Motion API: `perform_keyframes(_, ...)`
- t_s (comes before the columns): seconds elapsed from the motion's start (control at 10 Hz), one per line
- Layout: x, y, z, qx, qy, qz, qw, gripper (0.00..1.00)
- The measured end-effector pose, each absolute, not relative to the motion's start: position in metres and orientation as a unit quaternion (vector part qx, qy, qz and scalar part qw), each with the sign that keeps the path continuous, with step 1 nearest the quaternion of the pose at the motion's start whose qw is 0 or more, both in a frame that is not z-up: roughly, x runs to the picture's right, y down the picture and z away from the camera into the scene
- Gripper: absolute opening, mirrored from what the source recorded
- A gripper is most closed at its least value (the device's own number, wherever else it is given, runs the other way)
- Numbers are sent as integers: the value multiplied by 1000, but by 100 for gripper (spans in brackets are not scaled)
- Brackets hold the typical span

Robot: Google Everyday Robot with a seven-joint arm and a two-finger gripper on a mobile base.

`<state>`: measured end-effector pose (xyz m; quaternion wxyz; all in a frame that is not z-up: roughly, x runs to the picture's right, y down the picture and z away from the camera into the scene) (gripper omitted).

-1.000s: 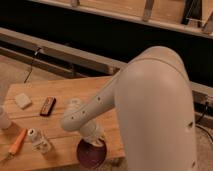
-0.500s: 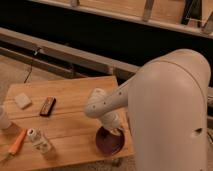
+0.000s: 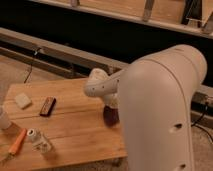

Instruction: Drag the ceramic bowl in a circle

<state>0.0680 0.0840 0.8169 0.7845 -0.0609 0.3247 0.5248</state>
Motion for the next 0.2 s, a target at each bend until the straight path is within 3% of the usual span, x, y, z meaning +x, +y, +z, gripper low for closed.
perform_keyframes(0.2,51,78,841,-59,308,538,782,0)
